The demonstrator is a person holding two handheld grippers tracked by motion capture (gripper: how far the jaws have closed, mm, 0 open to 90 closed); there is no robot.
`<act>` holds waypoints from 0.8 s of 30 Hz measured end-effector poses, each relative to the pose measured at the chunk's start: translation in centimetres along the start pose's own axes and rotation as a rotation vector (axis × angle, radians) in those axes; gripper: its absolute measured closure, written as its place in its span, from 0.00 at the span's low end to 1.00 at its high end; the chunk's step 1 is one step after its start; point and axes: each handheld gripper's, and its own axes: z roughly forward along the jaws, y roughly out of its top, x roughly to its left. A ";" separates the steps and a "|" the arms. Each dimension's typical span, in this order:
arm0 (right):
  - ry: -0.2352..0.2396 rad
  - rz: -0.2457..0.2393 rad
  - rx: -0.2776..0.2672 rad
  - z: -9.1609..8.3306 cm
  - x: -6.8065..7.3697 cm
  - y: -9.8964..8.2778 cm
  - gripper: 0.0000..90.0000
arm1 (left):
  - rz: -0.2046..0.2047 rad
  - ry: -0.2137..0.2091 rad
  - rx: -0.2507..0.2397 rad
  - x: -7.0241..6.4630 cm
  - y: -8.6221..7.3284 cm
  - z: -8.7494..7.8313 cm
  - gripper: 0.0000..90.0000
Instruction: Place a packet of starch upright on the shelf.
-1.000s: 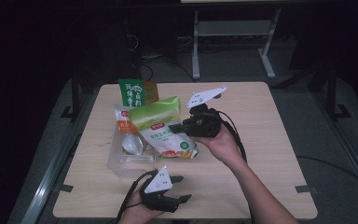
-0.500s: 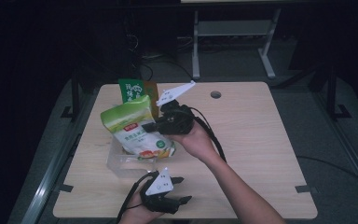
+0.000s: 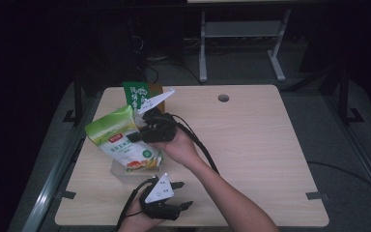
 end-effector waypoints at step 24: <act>0.021 0.029 0.111 4.0 -1.2 -3.3 0.86 | -0.018 -0.003 -0.008 0.1 -0.7 -0.1 0.42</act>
